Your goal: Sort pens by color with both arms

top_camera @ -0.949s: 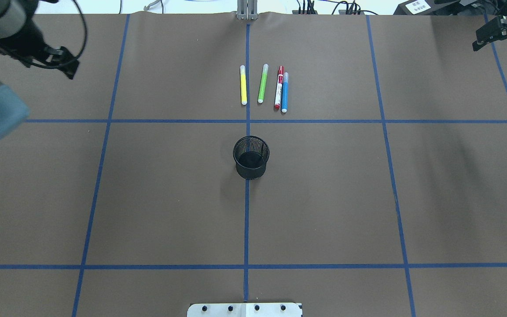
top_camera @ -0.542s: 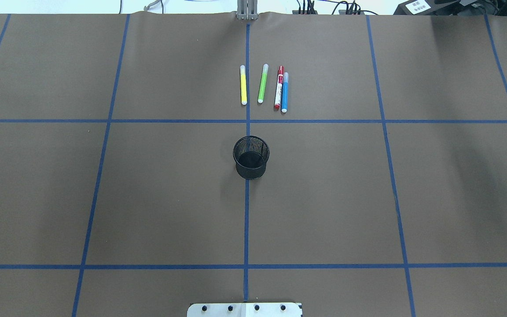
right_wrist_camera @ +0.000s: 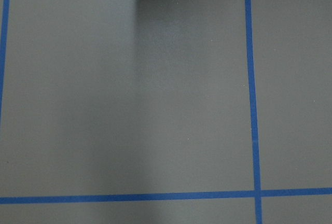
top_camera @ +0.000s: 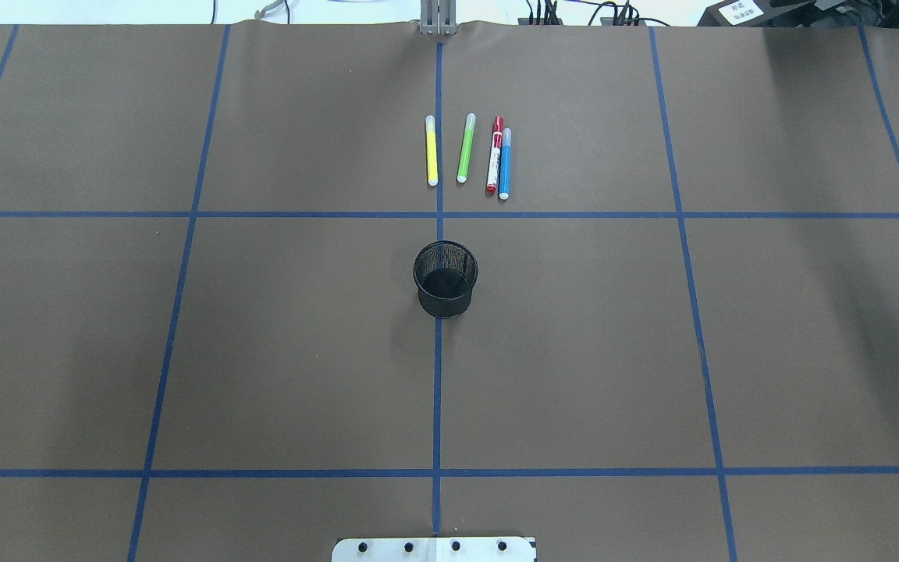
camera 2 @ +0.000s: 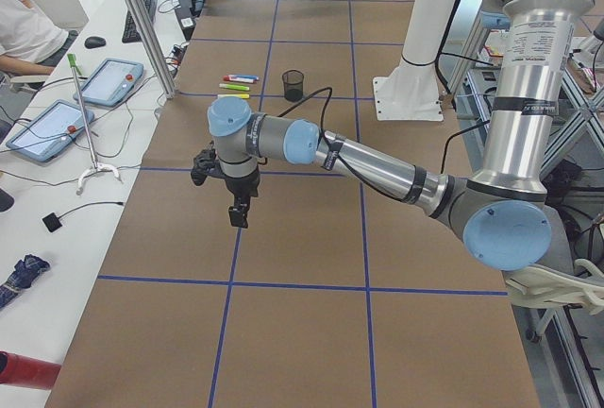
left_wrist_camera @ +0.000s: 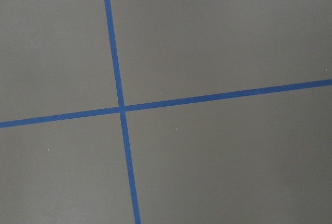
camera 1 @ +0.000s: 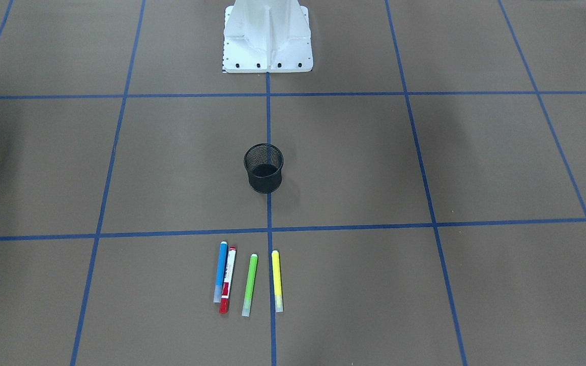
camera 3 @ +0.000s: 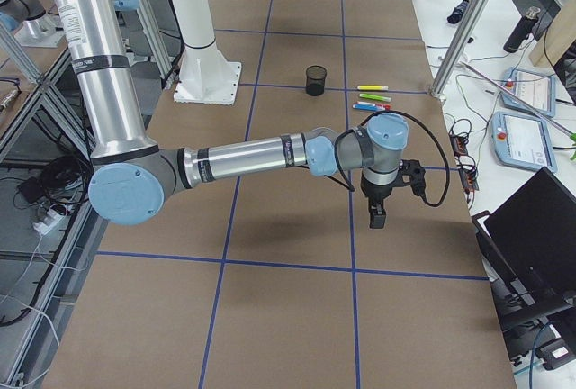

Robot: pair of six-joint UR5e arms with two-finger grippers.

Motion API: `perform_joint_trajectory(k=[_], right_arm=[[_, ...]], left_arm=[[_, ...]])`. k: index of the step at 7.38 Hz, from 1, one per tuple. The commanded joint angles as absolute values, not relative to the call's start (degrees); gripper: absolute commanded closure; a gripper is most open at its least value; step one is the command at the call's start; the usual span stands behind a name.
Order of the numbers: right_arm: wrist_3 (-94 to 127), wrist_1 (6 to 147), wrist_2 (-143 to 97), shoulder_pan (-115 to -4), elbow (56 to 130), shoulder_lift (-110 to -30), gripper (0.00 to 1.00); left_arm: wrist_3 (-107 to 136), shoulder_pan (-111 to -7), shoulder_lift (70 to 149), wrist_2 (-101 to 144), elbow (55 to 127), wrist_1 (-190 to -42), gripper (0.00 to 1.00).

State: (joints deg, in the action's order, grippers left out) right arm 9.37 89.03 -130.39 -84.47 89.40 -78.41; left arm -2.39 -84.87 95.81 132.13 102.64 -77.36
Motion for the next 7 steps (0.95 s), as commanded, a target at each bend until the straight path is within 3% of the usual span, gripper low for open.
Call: perform_joint_trajectory(k=[1,7], right_arm=[[6.7,92.4,-132.3,-86.2,89.7,-79.0,0.0],[7.4,92.2,-135.3,-86.2,89.1,-79.8,0.0]], left_arm=[[-3.9,-85.3,95.6,131.0,101.9,-77.3,0.0],[0.6,-84.8,93.5,131.5,102.0,-77.8,0.0]])
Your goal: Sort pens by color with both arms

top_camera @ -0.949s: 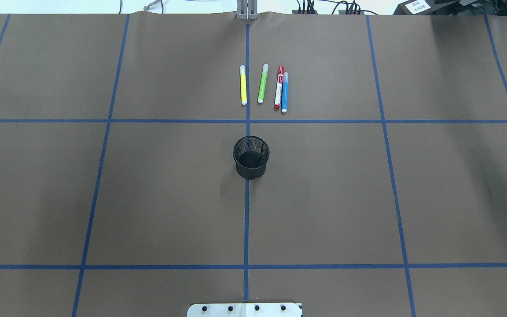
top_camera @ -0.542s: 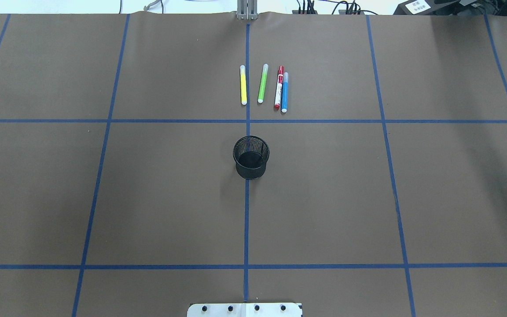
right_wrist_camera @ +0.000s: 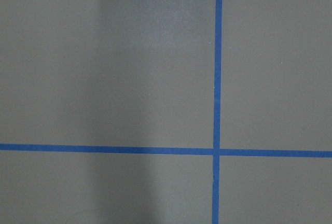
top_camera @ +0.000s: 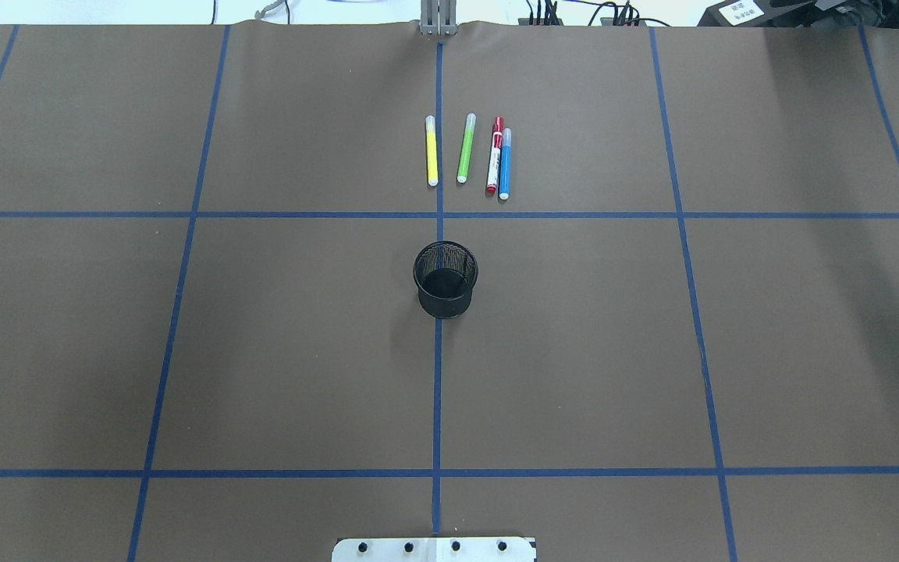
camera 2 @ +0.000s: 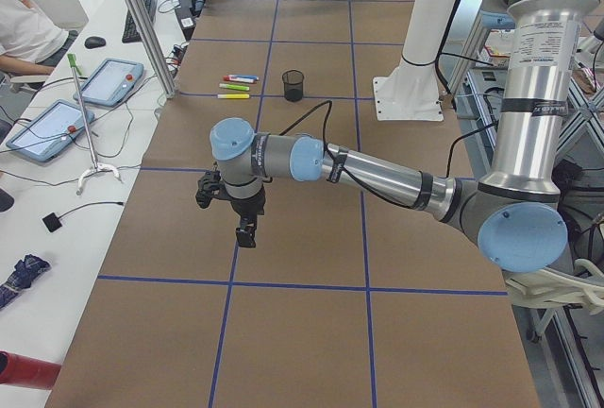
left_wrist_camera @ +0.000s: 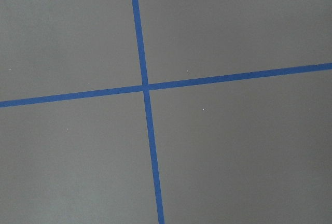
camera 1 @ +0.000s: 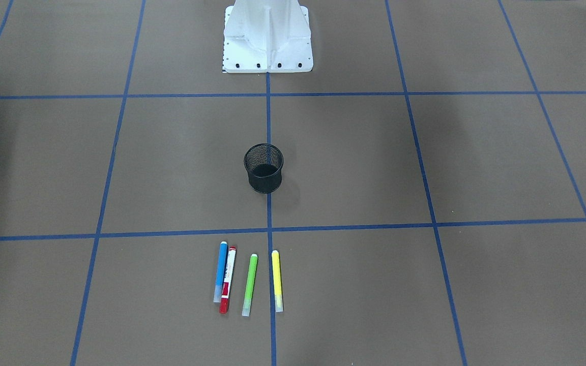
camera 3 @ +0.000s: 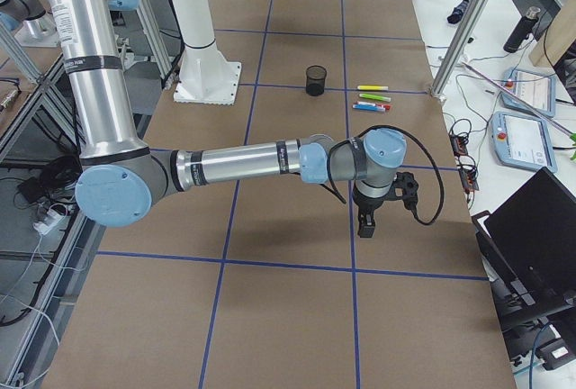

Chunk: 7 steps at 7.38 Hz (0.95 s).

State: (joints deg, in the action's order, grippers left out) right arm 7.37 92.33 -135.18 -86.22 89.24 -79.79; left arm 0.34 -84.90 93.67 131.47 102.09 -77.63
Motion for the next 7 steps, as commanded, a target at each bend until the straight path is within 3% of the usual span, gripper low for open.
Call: perform_joint_trajectory(k=[1,7], right_arm=[[7.4,92.0,-135.4,-86.2,89.0,-79.9,0.0],[7.4,91.9,-135.3,-86.2,89.3,-79.9,0.0]], left_arm=[[0.6,-84.8,93.6,131.7,102.6,-77.7,0.0],[0.6,-84.8,94.1,134.1,103.1,-77.8,0.0]])
